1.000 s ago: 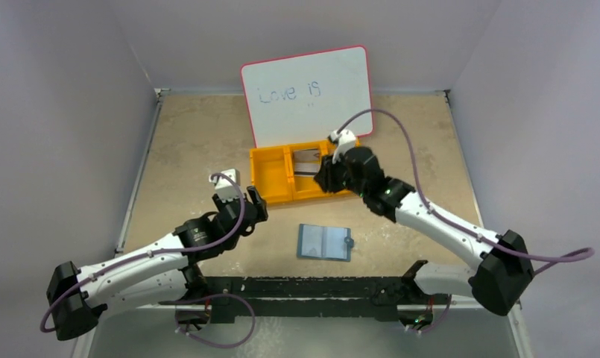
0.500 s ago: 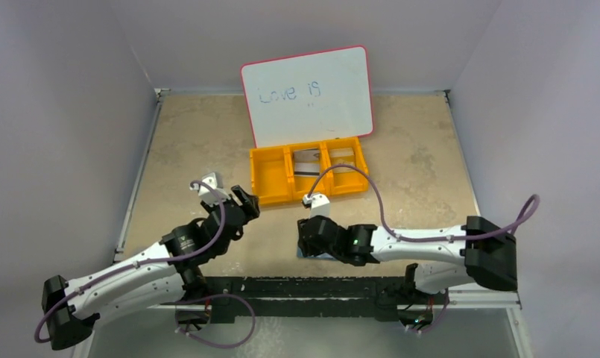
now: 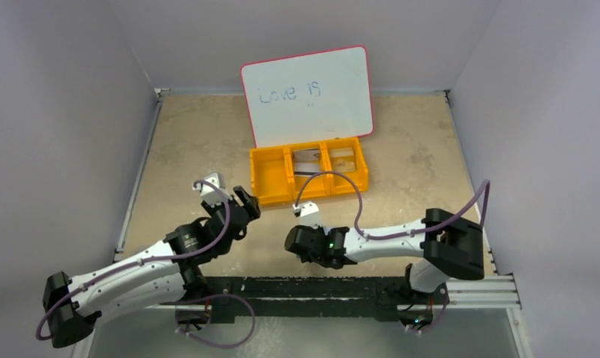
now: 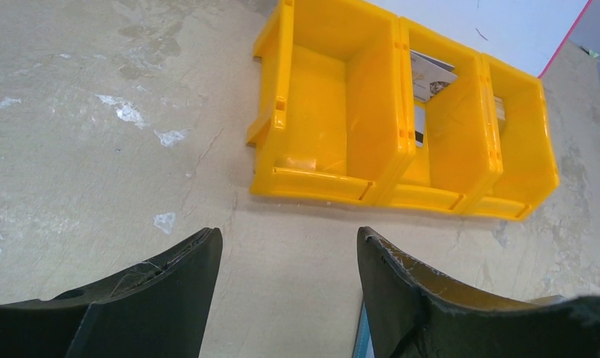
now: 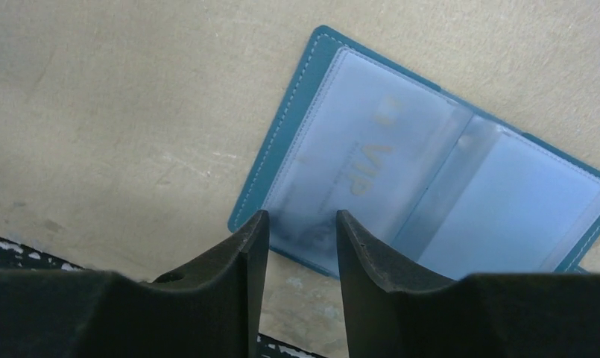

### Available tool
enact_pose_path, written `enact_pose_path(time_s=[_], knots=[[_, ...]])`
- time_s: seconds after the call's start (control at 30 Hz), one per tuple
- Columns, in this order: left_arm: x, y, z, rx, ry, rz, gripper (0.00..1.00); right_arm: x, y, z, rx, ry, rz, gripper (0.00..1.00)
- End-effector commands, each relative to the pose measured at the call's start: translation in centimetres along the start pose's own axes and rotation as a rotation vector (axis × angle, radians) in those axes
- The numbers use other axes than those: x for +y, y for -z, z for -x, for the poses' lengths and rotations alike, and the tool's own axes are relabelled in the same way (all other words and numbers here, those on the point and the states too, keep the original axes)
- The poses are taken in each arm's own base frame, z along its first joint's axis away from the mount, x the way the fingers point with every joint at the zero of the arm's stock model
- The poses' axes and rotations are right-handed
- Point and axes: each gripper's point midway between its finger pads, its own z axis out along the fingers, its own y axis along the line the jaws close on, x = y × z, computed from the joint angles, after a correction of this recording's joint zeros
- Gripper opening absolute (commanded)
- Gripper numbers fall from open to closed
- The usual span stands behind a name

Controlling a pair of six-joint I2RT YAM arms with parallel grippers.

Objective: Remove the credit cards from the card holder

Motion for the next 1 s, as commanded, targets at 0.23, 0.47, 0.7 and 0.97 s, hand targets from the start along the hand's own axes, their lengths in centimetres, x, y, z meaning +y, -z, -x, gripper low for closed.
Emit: enact_pose_path(time_s=[0.23,0.47,0.7,0.97], knots=[[-0.6,0.0,1.0,-0.035,0.048,-0.009,0.67,-2.3,-0.9,-0.8,0.006,-0.032,-0.167,0.14],[-1.0,-0.2,0.6,-0.020,0.036,-0.017,0.67,-2.8,0.2,-0.2,-0.019,-0.101,-0.163,0.08],[-1.4,-0.4,0.2,-0.006,0.030,-0.025,0.67,0.5,1.8,2.5,-0.101,-0.105,0.053,0.37],[-1.4,-0.4,0.2,-0.005,0.030,-0.028,0.67,1.3,1.1,1.4,-0.058,-0.044,0.085,0.47]])
